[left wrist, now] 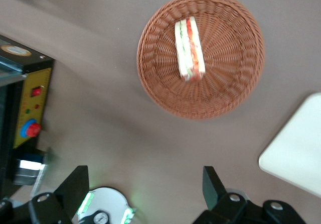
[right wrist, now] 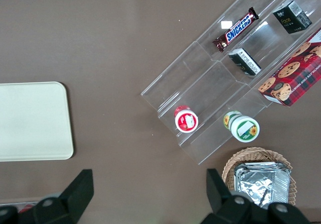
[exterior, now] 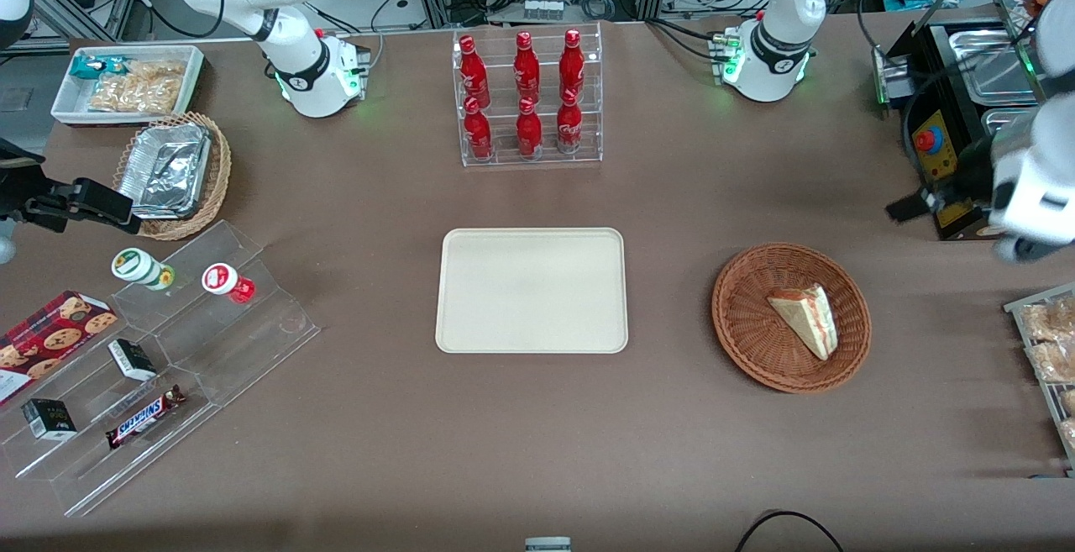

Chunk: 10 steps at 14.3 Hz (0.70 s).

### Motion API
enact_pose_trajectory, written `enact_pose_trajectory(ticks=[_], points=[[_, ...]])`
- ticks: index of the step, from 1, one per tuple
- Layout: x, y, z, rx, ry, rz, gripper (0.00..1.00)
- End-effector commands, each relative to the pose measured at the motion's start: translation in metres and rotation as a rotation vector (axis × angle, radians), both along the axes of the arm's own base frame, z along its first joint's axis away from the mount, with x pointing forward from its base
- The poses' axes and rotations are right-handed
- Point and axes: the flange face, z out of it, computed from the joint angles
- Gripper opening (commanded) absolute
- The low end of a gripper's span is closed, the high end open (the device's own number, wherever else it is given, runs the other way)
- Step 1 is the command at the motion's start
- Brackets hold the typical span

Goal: Place sandwich from basket to tray
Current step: 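Move the left gripper over the wicker basket toward the sandwich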

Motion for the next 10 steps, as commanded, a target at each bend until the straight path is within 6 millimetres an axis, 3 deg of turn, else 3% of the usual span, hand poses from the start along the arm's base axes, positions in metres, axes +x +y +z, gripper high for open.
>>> enact_pose_trajectory(ticks=[1,5,8,10], points=[[0.012,-0.004,-0.064,0.034,-0.021,0.053,1.00],[0.027,-0.009,-0.162,0.042,-0.056,0.112,1.00],[0.036,-0.016,-0.205,0.045,-0.054,0.126,1.00],[0.028,-0.016,-0.228,0.041,-0.062,0.127,1.00]])
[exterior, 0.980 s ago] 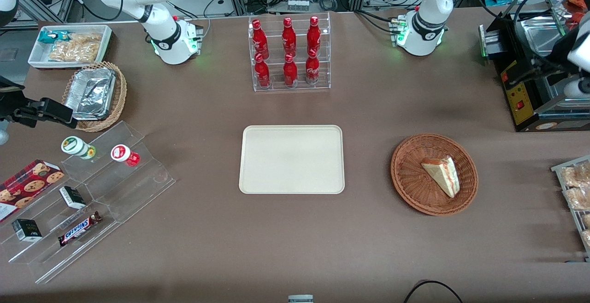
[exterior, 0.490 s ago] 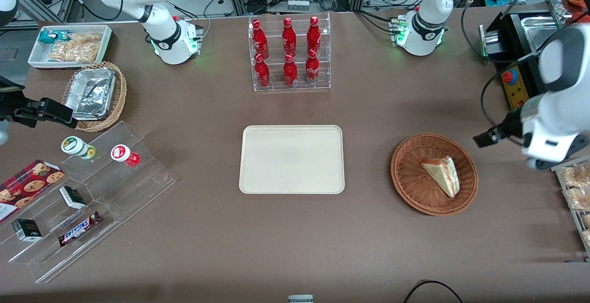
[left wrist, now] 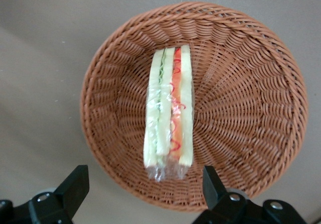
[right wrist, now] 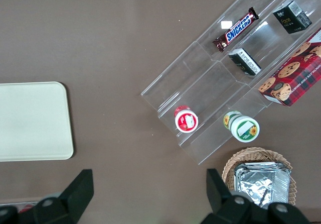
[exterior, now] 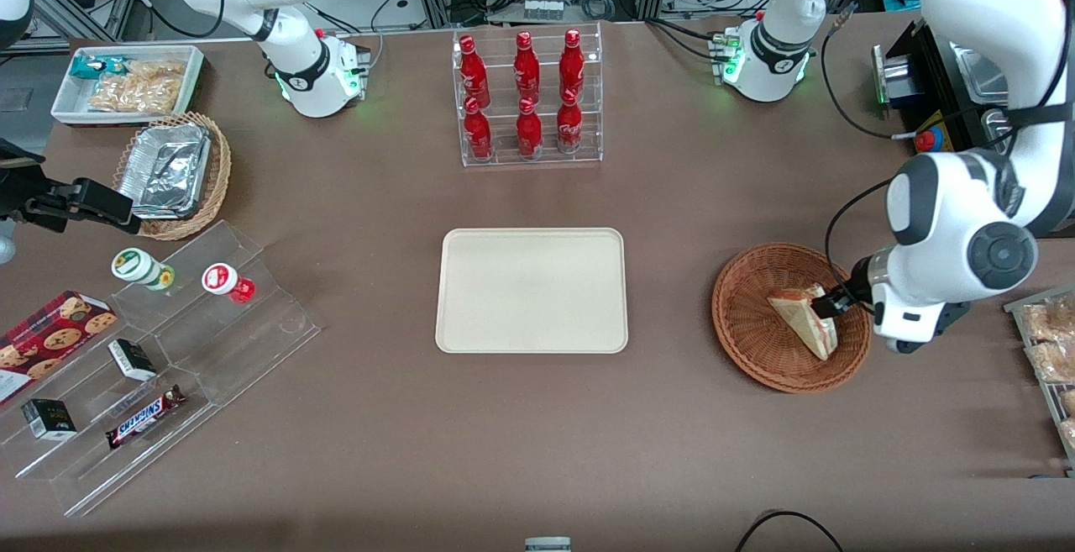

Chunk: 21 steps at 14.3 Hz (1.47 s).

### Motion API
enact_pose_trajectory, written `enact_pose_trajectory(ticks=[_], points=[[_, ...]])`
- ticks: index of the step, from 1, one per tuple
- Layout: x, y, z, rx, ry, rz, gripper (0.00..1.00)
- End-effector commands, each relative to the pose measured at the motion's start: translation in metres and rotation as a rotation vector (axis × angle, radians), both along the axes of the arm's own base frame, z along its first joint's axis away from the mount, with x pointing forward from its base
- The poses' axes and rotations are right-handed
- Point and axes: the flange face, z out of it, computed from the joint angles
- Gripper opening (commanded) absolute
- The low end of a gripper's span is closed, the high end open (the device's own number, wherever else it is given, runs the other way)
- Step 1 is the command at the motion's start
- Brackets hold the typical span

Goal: Place sandwich from basket to tray
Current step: 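Move the left gripper over the wicker basket toward the sandwich, then lower the left gripper and grasp the wrapped sandwich in the basket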

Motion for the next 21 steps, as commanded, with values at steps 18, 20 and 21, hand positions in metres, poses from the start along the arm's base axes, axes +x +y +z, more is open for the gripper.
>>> enact_pose_trajectory(ticks=[18,20,21], points=[[-0.016,-0.064,-0.036,0.004,-0.114,-0.066,0.25],[-0.023,-0.118,-0.009,0.006,-0.089,-0.153,0.25],[-0.029,-0.155,0.006,0.009,-0.073,-0.211,0.25]])
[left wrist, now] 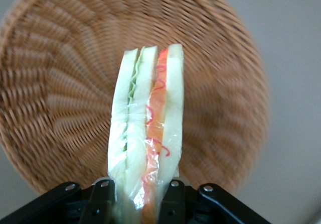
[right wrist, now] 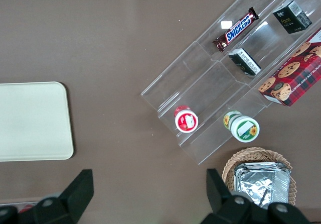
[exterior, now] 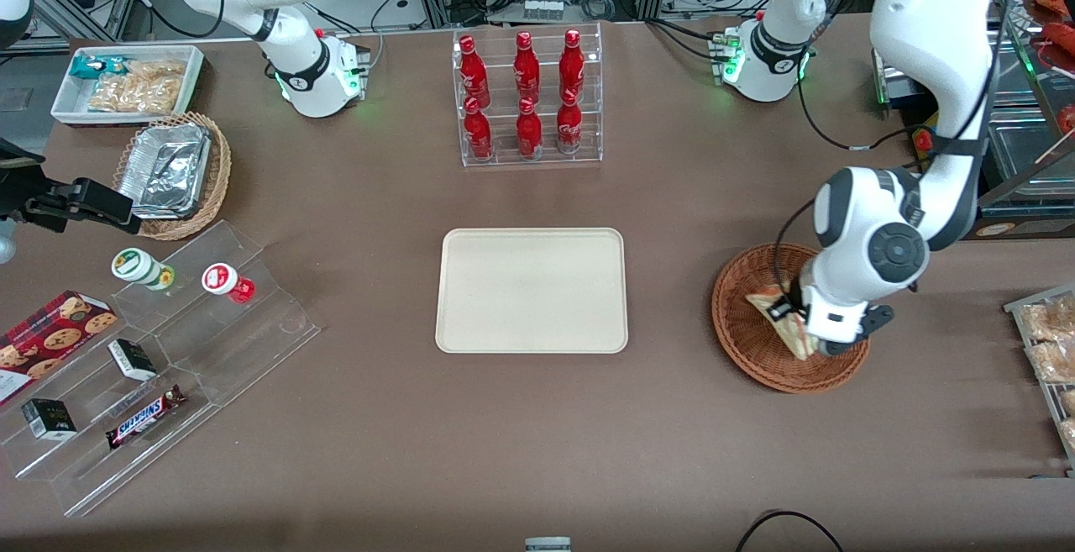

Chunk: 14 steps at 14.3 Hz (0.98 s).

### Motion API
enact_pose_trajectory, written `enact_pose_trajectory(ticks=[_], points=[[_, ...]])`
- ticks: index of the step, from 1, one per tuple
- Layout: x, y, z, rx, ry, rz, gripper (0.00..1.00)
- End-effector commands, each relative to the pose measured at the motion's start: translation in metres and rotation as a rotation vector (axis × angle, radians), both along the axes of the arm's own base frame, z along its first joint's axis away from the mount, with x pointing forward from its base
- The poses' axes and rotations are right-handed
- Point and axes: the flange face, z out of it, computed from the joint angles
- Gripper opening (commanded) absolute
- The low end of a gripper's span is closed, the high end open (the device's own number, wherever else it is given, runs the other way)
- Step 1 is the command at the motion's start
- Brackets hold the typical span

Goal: Place sandwich from basket to tray
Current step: 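Lower the left gripper and grasp the wrapped sandwich in the basket, then lift the sandwich and carry it over the cream tray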

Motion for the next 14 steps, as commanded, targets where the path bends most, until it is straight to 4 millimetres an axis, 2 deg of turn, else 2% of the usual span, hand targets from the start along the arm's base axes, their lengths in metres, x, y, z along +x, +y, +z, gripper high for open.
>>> enact_pose_trajectory(ticks=[1,3,5,7,8,10,13,14], points=[[-0.016,-0.088,0.046,0.030,0.022,-0.136,0.26],[-0.031,-0.169,0.054,0.037,0.033,-0.262,0.27],[-0.041,-0.239,0.047,0.023,0.020,-0.350,0.28],[-0.050,-0.296,0.031,0.015,0.006,-0.422,0.29],[-0.055,-0.319,0.023,0.013,0.000,-0.434,0.29],[-0.059,-0.352,-0.003,0.013,-0.004,-0.434,0.29],[-0.071,-0.391,-0.038,-0.009,-0.034,-0.468,0.29],[-0.070,-0.398,-0.046,-0.023,-0.059,-0.448,0.29]])
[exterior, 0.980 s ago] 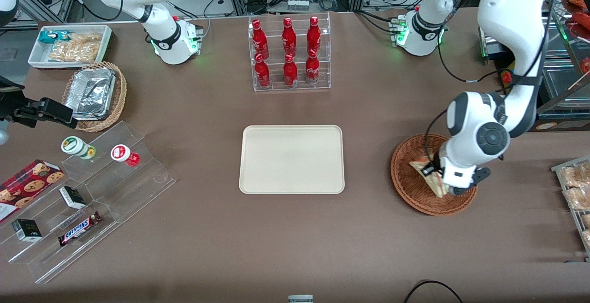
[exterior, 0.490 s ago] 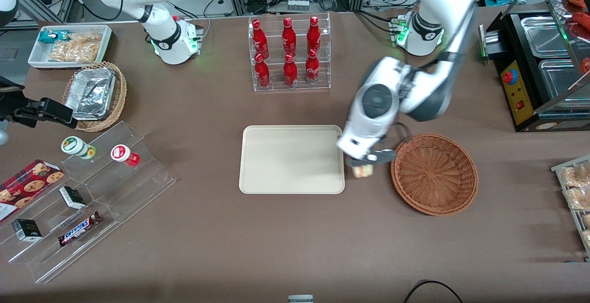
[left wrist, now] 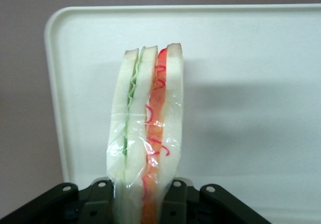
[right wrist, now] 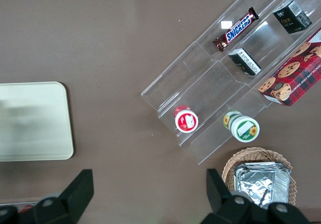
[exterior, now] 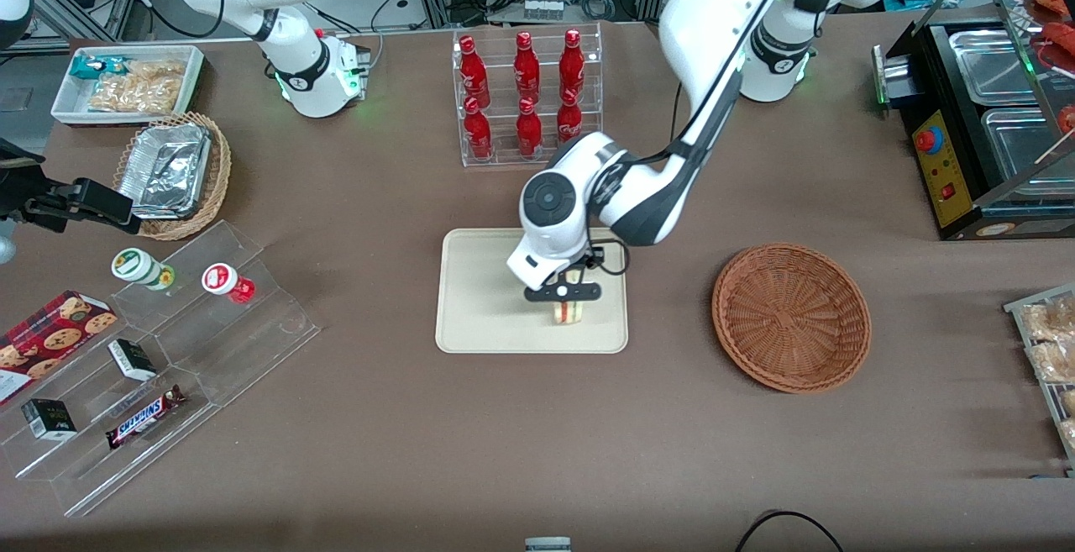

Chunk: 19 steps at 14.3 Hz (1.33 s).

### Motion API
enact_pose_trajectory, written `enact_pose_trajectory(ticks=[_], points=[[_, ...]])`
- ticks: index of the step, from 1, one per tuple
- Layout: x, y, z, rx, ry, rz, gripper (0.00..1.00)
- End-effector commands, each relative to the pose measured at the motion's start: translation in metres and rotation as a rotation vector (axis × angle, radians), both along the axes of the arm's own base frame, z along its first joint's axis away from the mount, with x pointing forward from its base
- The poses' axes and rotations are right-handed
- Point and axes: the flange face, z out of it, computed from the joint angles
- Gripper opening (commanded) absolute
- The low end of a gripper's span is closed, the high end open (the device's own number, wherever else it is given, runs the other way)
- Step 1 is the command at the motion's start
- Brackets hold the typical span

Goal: Place sandwich from basket to tray
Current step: 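Lift the sandwich and carry it over the cream tray, then lower the sandwich onto the tray and open the left gripper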

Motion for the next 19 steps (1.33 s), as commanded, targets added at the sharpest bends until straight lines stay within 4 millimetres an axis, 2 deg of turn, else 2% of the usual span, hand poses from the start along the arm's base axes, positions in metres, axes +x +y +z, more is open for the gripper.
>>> enact_pose_trajectory(ticks=[1,5,7,8,9,10,12,13,14,15,17,19], points=[[0.003,-0.026,-0.019,-0.024,-0.043,0.029,0.29],[-0.010,-0.045,-0.038,-0.054,-0.026,0.004,0.30],[-0.012,-0.046,-0.041,-0.057,-0.023,0.005,0.36],[-0.012,-0.045,-0.041,-0.055,-0.022,0.004,0.59],[-0.012,-0.044,-0.037,-0.052,-0.019,0.004,1.00],[-0.010,-0.044,-0.028,-0.053,-0.023,0.006,1.00],[-0.004,-0.033,0.007,-0.041,-0.029,0.017,1.00],[0.004,-0.018,0.040,-0.020,-0.034,0.029,1.00],[0.018,0.005,0.064,0.009,-0.033,0.052,1.00],[0.026,0.026,0.097,0.029,-0.030,0.074,1.00],[0.042,0.078,0.142,0.037,-0.022,0.088,1.00],[0.049,0.138,0.182,0.021,-0.022,0.088,1.00]])
